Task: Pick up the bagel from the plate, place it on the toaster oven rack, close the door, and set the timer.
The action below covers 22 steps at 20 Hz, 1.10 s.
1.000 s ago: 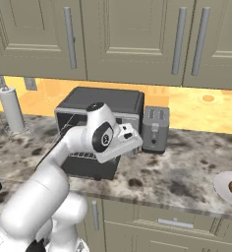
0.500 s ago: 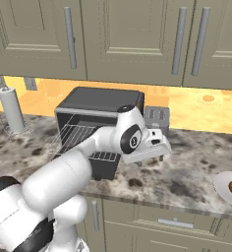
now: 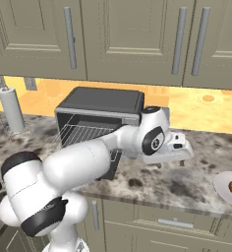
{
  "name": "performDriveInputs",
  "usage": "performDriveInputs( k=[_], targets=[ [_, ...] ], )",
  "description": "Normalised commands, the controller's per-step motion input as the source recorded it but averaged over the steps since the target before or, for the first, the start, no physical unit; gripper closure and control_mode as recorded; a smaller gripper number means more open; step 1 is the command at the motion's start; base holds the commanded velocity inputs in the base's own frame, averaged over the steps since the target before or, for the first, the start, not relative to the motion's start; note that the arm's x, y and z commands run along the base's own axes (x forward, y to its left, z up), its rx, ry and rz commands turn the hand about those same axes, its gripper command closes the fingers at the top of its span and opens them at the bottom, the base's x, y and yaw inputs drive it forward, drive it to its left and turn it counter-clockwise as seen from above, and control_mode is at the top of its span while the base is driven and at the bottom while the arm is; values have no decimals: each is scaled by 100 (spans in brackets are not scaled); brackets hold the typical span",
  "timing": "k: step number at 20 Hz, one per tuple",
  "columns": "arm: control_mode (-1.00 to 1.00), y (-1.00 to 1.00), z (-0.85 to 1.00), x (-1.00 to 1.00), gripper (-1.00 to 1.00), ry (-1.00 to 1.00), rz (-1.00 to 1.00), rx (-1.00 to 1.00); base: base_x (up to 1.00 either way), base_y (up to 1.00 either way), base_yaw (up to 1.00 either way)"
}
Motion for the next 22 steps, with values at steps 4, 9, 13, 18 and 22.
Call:
performDriveInputs(
  k=[4,9,13,18,22],
  targets=[
    [-100,-60,-2,3,-100,-9,-8,7,0,0,0],
    [-100,-58,-4,10,-100,-8,-7,5,0,0,0],
    [-100,-37,-10,4,-100,-9,-3,0,0,0,0],
    [-100,-26,-11,5,-100,-5,-4,0,0,0,0],
    [-100,-23,-18,17,-100,0,-3,0,0,0,0]
  ],
)
